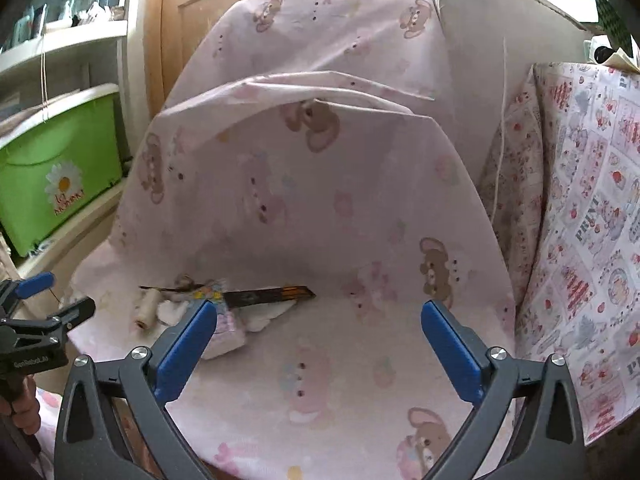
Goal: Collect trash
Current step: 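Raise both open tools back toward the chair seat, then grasp the cream thread spool with the left tool while the right tool grasps the tissue pack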
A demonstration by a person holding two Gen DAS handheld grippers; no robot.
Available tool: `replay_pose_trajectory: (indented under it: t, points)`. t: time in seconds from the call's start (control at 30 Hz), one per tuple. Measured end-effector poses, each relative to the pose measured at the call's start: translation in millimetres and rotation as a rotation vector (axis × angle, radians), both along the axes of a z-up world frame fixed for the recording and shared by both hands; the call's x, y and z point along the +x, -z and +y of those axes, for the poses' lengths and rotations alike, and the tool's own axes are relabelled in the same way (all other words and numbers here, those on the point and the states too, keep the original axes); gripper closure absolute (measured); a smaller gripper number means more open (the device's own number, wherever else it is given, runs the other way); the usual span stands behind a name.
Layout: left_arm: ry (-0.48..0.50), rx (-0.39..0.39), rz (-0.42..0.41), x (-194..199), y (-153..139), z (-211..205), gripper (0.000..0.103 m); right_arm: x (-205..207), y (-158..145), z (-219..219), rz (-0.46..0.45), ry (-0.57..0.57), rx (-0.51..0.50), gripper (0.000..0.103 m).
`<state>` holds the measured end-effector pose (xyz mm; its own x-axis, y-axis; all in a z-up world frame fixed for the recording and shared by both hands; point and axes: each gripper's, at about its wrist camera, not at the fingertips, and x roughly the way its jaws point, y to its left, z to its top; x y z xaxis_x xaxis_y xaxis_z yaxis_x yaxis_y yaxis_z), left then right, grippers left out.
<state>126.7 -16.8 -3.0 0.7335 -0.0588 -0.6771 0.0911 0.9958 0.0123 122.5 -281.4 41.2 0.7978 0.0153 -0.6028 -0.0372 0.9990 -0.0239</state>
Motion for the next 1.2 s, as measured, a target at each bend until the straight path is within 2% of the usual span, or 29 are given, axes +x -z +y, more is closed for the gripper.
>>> replay_pose_trajectory:
  t: [0.1, 0.17, 0.23, 0.4, 0.53, 0.57, 0.6, 0.67, 0.73, 0.83, 0.93, 1.0, 1.07, 1.13, 1.2]
  points:
    - [0.022, -0.028, 0.07, 9, 15, -7, 0.032, 3, 5, -5, -0.009, 0.024, -0.016, 0.0]
    - [0.046, -0.047, 0.089, 15, 22, -15, 0.035, 6, 9, -5, 0.006, 0.02, -0.023, 0.0]
    - [0.042, -0.051, 0.078, 19, 26, -19, 0.036, 8, 12, -5, 0.027, 0.024, -0.022, 0.0]
    - [0.044, -0.033, 0.079, 32, 39, -29, 0.055, 9, 15, -9, 0.054, 0.042, 0.012, 0.001]
    - [0.03, -0.044, 0.115, 43, 51, -32, 0.057, 16, 19, -13, 0.116, 0.019, 0.063, 0.011]
    - [0.032, -0.051, 0.125, 45, 54, -34, 0.059, 17, 21, -14, 0.131, 0.014, 0.074, 0.019]
    - [0.035, -0.057, 0.134, 46, 56, -35, 0.068, 19, 23, -15, 0.146, 0.02, 0.082, 0.028]
    - [0.017, -0.067, 0.15, 47, 59, -34, 0.081, 20, 26, -17, 0.16, 0.024, 0.101, 0.032]
    - [-0.002, -0.12, 0.15, 44, 55, -28, 0.081, 21, 27, -19, 0.177, 0.005, 0.147, 0.032]
    - [-0.013, -0.142, 0.12, 31, 38, -20, 0.081, 22, 28, -18, 0.175, -0.009, 0.19, 0.031]
    - [-0.013, -0.105, 0.043, 12, 19, -16, 0.081, 23, 28, -7, 0.171, -0.047, 0.187, 0.024]
    - [-0.007, -0.076, -0.036, -1, 7, -13, 0.081, 23, 30, 2, 0.16, -0.065, 0.178, 0.017]
    - [0.009, -0.033, -0.102, -9, -3, -16, 0.081, 25, 33, 15, 0.169, -0.099, 0.167, 0.017]
    - [-0.001, 0.016, -0.137, -8, -11, -21, 0.081, 29, 39, 32, 0.191, -0.138, 0.138, 0.017]
    - [-0.01, 0.029, -0.159, -9, -13, -22, 0.081, 34, 48, 49, 0.216, -0.176, 0.102, 0.017]
